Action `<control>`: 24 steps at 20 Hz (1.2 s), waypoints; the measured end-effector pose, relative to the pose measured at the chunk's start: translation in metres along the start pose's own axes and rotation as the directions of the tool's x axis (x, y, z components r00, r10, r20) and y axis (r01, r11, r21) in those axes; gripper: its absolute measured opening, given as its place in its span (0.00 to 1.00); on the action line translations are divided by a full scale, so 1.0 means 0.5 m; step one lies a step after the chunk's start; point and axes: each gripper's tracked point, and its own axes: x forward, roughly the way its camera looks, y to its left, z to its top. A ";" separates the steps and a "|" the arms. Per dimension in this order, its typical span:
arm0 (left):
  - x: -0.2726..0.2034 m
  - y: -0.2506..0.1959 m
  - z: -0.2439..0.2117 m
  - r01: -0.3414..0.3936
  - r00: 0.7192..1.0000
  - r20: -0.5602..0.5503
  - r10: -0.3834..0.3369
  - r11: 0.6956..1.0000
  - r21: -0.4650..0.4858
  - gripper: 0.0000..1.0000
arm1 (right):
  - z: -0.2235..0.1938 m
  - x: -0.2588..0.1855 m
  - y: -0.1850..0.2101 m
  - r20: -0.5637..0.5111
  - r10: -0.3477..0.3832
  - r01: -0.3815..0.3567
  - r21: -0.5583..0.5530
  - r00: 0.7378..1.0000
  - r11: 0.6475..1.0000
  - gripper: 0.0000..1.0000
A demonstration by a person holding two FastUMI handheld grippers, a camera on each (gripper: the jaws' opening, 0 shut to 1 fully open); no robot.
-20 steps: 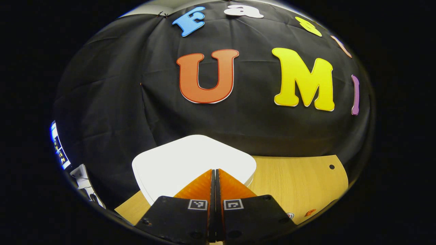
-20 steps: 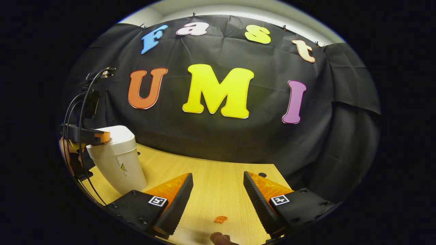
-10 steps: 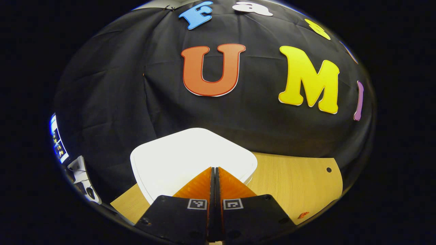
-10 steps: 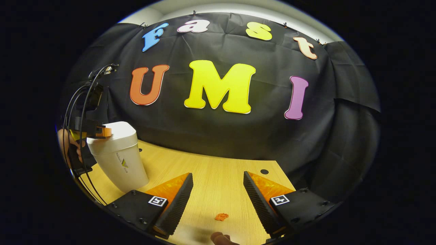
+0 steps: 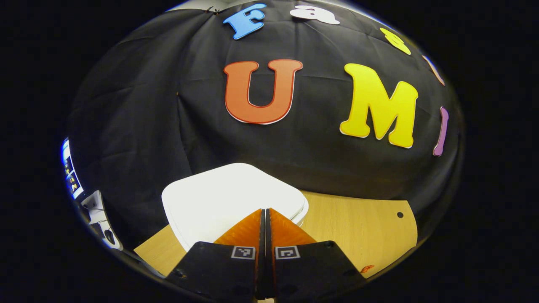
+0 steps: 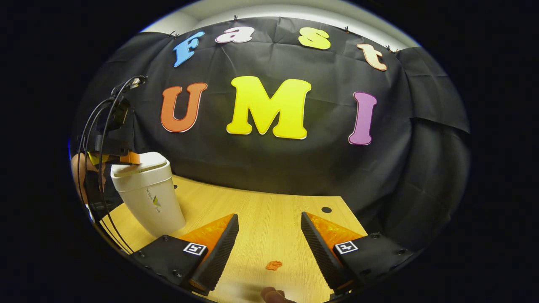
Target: Press the lid of the desktop garbage bin to open it, pick up the crumpled paper on the desktop and throw it into the bin, then pick up the pop can on the desktop and drop it into the bin, and finally close the garbage bin lid.
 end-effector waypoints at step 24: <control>-0.163 -0.121 -0.139 0.189 0.982 -0.024 -0.188 0.975 0.115 0.98 | -0.191 0.008 -0.015 -0.237 -0.013 0.015 0.007 0.971 1.000 0.92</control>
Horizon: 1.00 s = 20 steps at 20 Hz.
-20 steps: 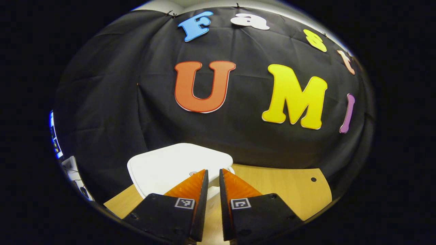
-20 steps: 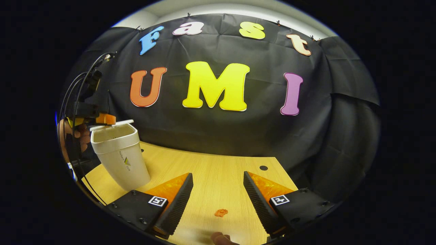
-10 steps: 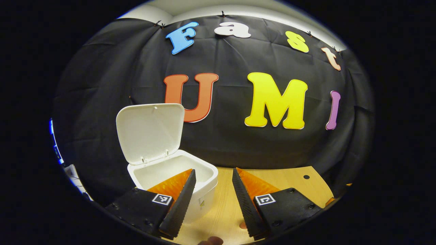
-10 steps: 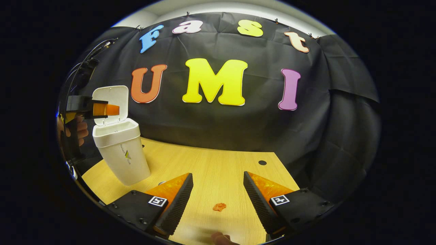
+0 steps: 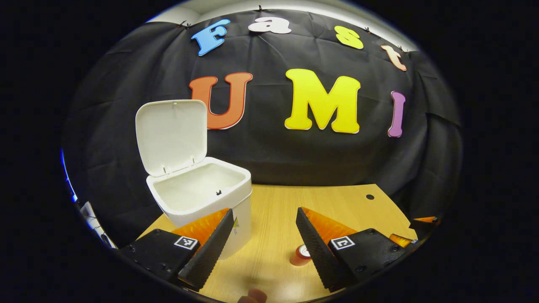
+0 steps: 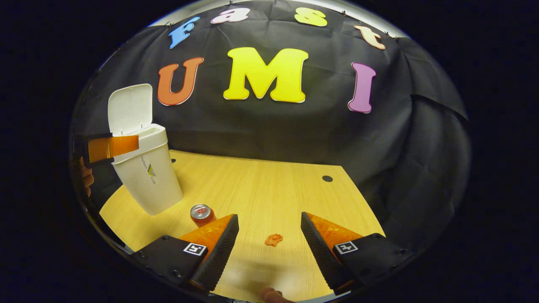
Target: Press the lid of the desktop garbage bin to open it, pick up the crumpled paper on the desktop and throw it into the bin, then pick up the pop can on the desktop and drop it into the bin, and finally close the garbage bin lid.
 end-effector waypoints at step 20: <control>0.022 -0.027 -0.309 0.015 0.929 -0.369 -0.005 1.000 0.025 1.00 | -0.252 0.282 -0.028 -0.457 -0.016 0.034 0.032 0.889 0.999 0.94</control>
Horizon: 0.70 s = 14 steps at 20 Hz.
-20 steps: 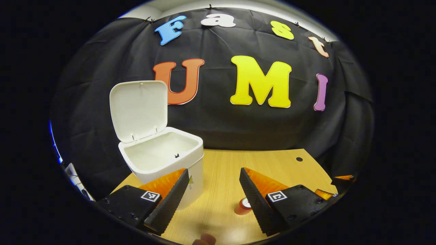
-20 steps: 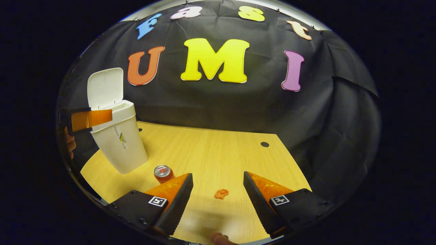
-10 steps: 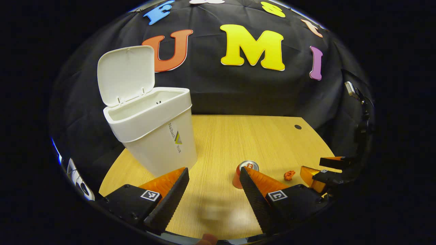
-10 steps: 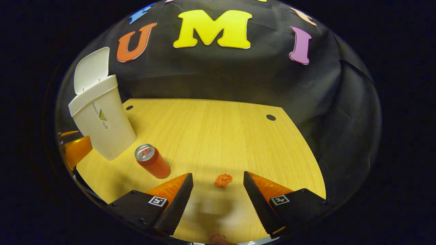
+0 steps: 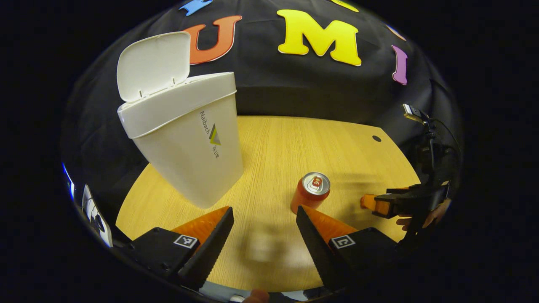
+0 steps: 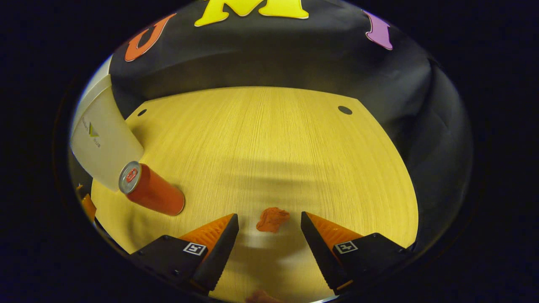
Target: Press the lid of the desktop garbage bin to open it, pick up the crumpled paper on the desktop and throw it into the bin, then pick up the pop can on the desktop and drop it into the bin, and finally close the garbage bin lid.
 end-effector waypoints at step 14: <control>0.031 0.042 -0.039 -0.055 0.997 -0.053 0.055 0.998 -0.005 0.99 | -0.032 0.067 0.014 -0.188 0.037 -0.050 -0.064 0.981 0.997 0.63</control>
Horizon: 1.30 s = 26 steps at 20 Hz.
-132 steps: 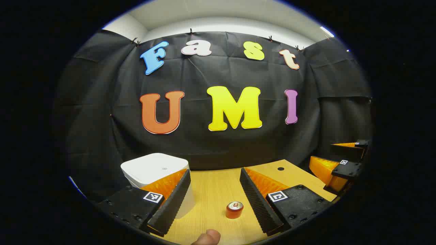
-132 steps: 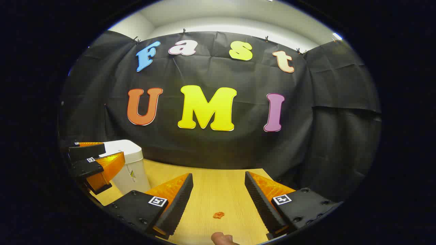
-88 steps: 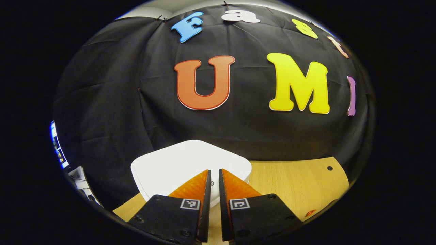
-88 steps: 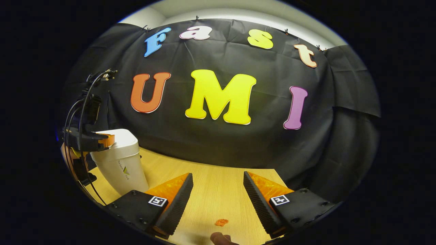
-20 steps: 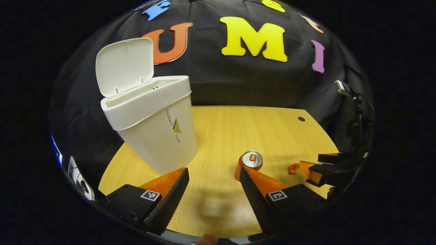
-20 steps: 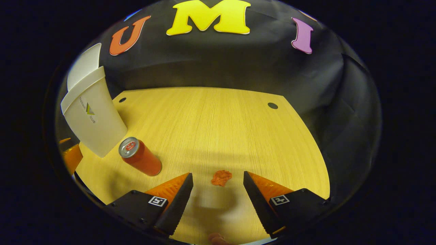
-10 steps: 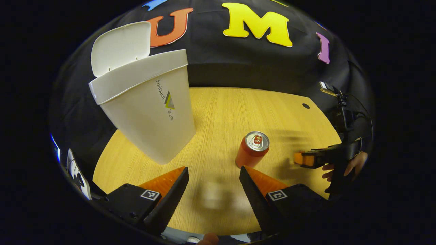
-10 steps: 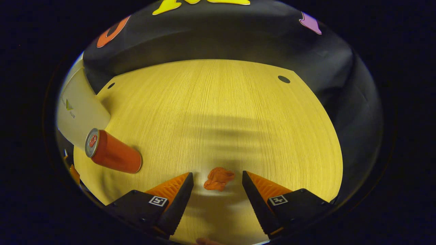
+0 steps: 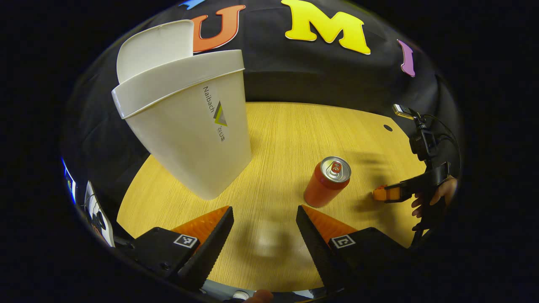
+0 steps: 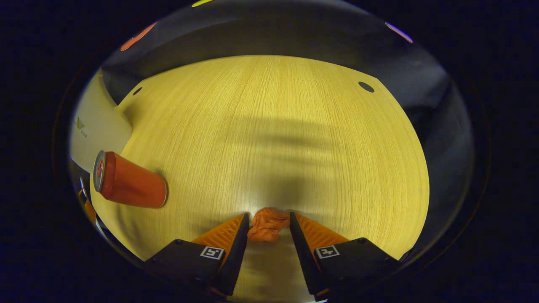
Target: Press the lid of the desktop garbage bin to open it, pick up the crumpled paper on the desktop and throw it into the bin, then pick up the pop can on the desktop and drop it into the bin, and finally close the garbage bin lid.
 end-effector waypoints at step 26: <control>-0.079 -0.022 0.015 0.062 0.992 0.106 -0.074 0.991 0.118 0.99 | 0.060 -0.199 -0.041 0.192 0.009 -0.015 0.031 0.981 0.999 0.18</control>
